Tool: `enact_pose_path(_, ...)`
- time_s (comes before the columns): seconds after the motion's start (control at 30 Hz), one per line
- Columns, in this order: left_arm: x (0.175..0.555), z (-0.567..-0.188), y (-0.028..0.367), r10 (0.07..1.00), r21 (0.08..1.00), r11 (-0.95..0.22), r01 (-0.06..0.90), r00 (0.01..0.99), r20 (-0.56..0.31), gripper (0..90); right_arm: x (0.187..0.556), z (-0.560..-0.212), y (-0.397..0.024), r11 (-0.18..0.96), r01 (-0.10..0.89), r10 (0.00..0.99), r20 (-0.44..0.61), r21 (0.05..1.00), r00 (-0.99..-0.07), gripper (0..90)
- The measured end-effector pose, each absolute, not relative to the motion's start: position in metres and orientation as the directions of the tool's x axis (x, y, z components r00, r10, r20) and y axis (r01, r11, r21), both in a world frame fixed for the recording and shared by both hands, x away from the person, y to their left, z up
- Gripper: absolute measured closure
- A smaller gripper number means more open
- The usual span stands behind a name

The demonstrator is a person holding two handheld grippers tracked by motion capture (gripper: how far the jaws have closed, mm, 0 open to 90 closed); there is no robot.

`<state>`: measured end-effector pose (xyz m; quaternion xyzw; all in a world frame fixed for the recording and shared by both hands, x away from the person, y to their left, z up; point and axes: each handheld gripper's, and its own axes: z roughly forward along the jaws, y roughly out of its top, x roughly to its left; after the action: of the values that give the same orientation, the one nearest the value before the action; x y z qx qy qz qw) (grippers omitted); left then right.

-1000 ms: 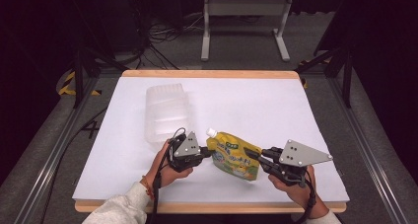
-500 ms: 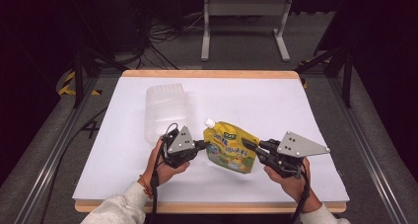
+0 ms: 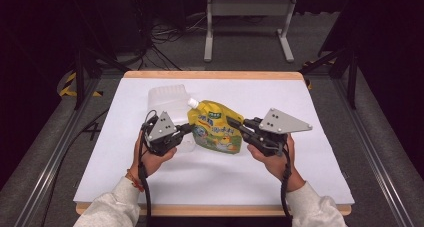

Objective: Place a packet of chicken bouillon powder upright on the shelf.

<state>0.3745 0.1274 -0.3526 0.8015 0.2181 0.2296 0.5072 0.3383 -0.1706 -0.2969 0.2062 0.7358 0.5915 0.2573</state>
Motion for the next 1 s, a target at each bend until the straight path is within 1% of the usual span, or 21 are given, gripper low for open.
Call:
enact_pose_path(0.3,0.386,-0.348,0.152,0.643,0.928,-0.345,0.138,0.755,0.127,90.0,0.36,-0.288,-0.142,0.238,-0.017,0.608,-0.163,0.971,-0.777,89.6)
enact_pose_path(0.43,0.39,-0.346,0.161,0.663,0.933,-0.329,0.143,0.738,0.121,90.0,0.373,-0.284,-0.129,0.227,-0.014,0.605,-0.152,0.974,-0.781,89.6)
enact_pose_path(0.63,0.398,-0.347,0.172,0.7,0.939,-0.307,0.155,0.705,0.112,90.0,0.388,-0.286,-0.118,0.223,-0.003,0.606,-0.141,0.975,-0.783,89.6)
enact_pose_path(0.77,0.402,-0.347,0.18,0.718,0.939,-0.309,0.149,0.685,0.128,90.0,0.398,-0.287,-0.109,0.225,-0.006,0.61,-0.145,0.974,-0.779,89.6)
enact_pose_path(1.0,0.408,-0.354,0.198,0.747,0.945,-0.278,0.169,0.657,0.102,90.0,0.415,-0.292,-0.088,0.237,0.011,0.595,-0.137,0.971,-0.792,89.6)
